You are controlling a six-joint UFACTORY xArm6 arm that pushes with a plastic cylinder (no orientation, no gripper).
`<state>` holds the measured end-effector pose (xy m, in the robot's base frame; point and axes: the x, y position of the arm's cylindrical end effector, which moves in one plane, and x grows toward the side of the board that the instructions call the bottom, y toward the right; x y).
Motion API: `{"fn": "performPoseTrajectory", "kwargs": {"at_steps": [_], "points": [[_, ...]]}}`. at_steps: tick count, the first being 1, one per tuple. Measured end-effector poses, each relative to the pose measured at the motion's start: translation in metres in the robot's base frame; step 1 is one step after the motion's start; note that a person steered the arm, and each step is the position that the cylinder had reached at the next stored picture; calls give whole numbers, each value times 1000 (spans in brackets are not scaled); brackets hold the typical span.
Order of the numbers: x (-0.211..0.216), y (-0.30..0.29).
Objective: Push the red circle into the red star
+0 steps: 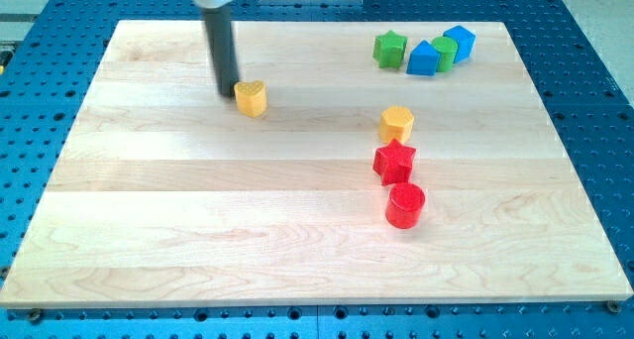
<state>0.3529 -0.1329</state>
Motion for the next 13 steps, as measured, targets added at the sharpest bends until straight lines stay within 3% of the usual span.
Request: {"fn": "performPoseTrajectory", "kwargs": {"at_steps": [1,3,4,5,7,9,10,12,13], "points": [[52,54],[60,28],[96,120],[86,173],[155,274],[172,276],[152,243],[185,223],[192,166]]}}
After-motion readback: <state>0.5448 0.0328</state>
